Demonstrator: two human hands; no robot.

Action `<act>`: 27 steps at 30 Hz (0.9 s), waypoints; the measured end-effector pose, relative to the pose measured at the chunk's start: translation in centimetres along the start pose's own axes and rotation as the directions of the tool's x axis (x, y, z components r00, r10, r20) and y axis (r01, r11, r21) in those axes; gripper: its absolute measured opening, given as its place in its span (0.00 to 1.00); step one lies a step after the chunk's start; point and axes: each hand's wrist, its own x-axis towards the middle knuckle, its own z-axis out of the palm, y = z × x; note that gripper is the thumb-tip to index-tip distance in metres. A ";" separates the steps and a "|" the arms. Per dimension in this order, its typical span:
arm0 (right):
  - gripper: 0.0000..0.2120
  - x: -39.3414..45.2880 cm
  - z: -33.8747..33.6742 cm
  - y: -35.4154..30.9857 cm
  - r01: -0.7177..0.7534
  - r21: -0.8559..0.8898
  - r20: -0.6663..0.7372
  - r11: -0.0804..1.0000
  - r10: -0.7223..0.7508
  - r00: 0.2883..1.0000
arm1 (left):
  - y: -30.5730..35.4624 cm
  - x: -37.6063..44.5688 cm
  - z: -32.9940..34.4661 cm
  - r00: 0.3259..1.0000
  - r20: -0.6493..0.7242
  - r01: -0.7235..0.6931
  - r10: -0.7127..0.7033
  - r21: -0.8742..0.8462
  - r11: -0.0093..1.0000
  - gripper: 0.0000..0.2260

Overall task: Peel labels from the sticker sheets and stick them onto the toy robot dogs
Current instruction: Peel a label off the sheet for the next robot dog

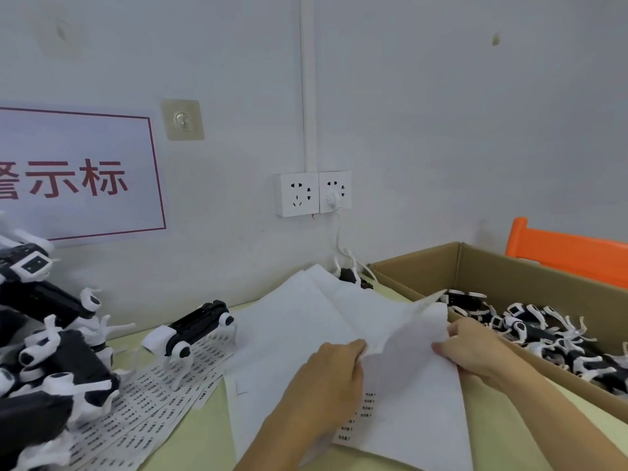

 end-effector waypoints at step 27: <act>0.10 -0.1 4.0 -1.1 0.424 -0.089 -0.289 0.901 -0.431 0.855 | -4.0 -2.1 -2.1 0.909 0.387 0.126 -0.153 0.094 0.988 0.44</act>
